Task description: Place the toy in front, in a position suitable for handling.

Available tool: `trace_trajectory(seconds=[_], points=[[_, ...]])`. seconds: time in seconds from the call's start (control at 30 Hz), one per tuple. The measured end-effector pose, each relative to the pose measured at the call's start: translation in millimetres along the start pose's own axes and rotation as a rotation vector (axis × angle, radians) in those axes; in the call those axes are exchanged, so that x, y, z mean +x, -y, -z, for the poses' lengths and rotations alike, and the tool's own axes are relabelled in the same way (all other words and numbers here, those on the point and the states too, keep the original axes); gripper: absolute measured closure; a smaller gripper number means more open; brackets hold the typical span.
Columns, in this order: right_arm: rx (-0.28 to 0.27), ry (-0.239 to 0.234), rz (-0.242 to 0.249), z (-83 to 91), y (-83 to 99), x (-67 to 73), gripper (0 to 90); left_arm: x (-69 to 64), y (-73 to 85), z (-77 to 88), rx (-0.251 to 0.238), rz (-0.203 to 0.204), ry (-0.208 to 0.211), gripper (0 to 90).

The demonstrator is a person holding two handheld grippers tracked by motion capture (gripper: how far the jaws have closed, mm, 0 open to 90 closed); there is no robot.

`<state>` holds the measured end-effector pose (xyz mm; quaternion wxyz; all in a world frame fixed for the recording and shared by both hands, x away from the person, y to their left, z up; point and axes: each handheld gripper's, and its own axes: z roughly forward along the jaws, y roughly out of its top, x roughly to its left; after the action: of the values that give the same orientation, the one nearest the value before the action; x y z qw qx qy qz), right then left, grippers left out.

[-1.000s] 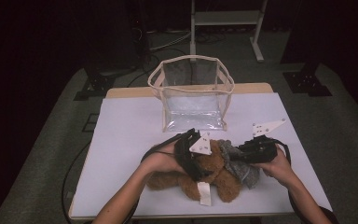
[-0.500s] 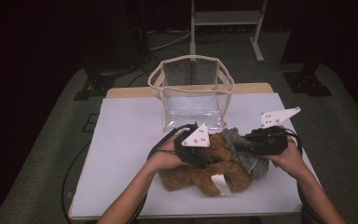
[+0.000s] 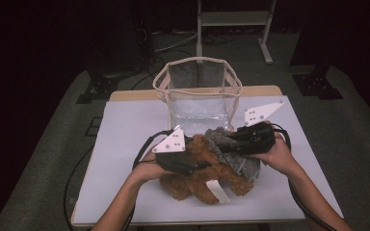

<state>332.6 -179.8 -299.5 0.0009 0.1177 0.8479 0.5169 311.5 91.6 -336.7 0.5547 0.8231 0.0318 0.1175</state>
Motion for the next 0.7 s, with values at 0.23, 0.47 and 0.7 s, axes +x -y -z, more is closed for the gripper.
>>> trace_trajectory(seconds=[0.23,0.47,0.7], points=[[-0.011,0.004,0.025,-5.0,-8.1,6.4,73.6,-0.9,8.4,24.4,-0.060,0.034,-0.045,39.6],[-0.020,-0.008,-0.012,1.1,17.3,10.0,73.6,0.4,12.0,34.7,-0.070,0.040,-0.053,39.6],[-0.031,0.041,-0.029,5.3,13.2,-2.4,73.8,-6.7,8.3,29.6,-0.064,0.001,0.000,39.9]])
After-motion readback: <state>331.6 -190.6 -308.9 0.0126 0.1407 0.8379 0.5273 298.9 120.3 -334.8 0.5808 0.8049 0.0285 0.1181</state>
